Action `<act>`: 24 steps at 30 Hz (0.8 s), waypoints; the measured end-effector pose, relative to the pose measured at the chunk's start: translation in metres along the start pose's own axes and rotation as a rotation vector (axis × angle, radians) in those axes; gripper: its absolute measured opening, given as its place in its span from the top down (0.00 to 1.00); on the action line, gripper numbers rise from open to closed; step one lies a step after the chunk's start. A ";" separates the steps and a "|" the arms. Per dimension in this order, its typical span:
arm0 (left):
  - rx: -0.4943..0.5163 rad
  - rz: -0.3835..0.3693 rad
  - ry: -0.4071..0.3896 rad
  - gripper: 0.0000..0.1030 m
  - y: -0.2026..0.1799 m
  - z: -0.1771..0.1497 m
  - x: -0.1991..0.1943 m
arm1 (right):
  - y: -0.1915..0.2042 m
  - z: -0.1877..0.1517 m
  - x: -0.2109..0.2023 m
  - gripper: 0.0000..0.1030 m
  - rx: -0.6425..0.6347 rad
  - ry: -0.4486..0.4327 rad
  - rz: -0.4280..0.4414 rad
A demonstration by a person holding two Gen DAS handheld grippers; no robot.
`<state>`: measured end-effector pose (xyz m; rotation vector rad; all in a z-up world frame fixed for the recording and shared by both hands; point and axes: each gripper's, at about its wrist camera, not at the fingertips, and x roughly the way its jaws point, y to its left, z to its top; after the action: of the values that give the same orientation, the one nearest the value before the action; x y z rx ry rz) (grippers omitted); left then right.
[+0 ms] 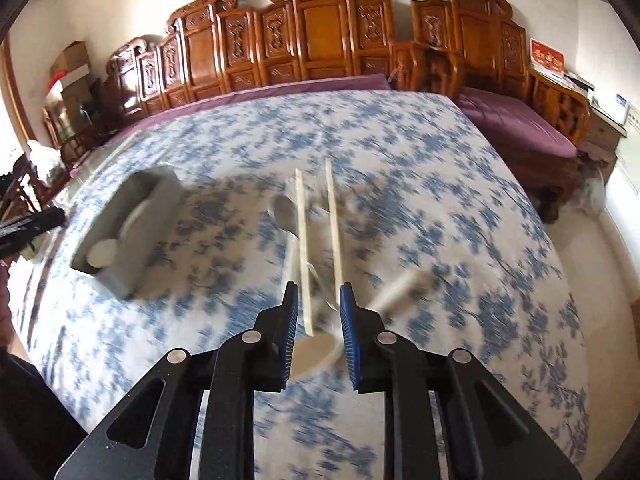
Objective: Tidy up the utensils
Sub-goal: 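Move the right tool back toward the remaining utensils, then grasp a cream plastic spoon with the right tool while the left tool grasps a wooden chopstick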
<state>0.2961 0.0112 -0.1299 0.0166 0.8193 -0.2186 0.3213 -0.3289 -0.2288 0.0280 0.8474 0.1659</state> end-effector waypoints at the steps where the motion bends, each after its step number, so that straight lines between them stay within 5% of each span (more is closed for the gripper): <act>1: 0.013 -0.003 0.001 0.41 -0.007 0.000 0.000 | -0.003 -0.003 0.001 0.77 -0.001 0.006 -0.002; 15: 0.126 -0.062 0.118 0.41 -0.099 -0.011 0.018 | -0.021 -0.013 0.046 0.54 0.037 0.135 0.015; 24: 0.135 -0.096 0.164 0.41 -0.122 -0.005 0.035 | -0.031 -0.003 0.078 0.54 0.092 0.224 -0.037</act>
<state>0.2917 -0.1146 -0.1502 0.1237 0.9690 -0.3665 0.3743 -0.3472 -0.2916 0.0804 1.0777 0.0958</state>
